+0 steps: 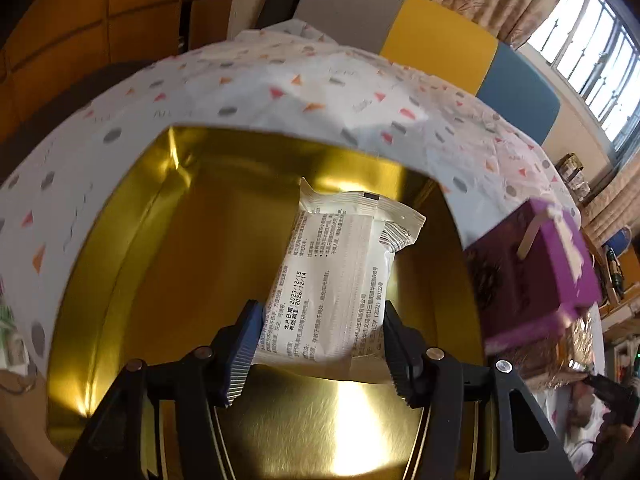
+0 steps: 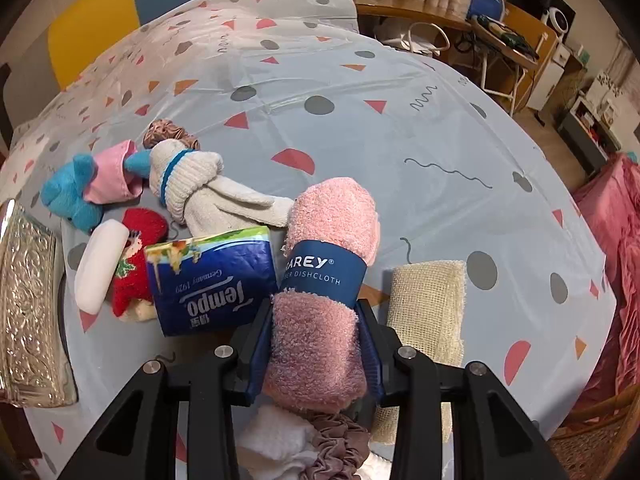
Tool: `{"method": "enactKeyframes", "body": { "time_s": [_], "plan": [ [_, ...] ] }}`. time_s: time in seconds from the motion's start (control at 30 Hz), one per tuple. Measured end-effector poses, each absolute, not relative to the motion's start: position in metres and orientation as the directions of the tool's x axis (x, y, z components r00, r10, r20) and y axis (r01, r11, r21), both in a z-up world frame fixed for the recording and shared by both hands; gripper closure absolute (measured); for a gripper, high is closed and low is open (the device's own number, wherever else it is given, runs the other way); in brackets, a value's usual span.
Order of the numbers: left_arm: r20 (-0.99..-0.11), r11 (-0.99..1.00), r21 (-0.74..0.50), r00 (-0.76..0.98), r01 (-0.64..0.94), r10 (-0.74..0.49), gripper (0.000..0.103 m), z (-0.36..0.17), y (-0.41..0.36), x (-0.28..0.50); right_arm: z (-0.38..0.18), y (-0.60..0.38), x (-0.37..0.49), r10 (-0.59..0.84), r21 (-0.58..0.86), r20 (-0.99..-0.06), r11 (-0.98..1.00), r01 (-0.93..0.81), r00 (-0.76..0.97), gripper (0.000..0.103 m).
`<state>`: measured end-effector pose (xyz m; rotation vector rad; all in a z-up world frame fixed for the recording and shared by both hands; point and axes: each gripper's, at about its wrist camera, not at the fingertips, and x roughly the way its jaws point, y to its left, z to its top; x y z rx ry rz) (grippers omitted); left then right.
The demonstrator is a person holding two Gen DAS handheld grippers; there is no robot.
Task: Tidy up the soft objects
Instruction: 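Carry the white packet to the gold tin and release it with the left gripper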
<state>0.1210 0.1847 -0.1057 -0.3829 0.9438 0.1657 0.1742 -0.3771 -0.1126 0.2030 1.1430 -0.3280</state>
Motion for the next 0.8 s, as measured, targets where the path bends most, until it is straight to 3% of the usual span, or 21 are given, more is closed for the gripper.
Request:
{"method": "enactKeyframes", "body": {
  "time_s": [0.4,0.5,0.8],
  "plan": [
    [-0.813,0.929,-0.194,0.581,-0.314,0.027,0.042,-0.094,0.156,0.138,-0.119,-0.360,0.178,-0.207,-0.103,-0.913,0.951,0.293,0.352,0.068],
    [-0.794,0.930,-0.204,0.608,-0.307,0.027,0.028,-0.087,0.154,0.134,-0.115,-0.367,0.175,-0.188,-0.066,-0.911,0.946,0.319,0.368,0.069],
    [-0.747,0.953,-0.195,0.665,-0.233,0.010,0.027,-0.069,0.140,0.103,-0.094,-0.377,0.166,-0.152,0.037,-0.870,0.929,0.369,0.469,0.070]
  ]
}}
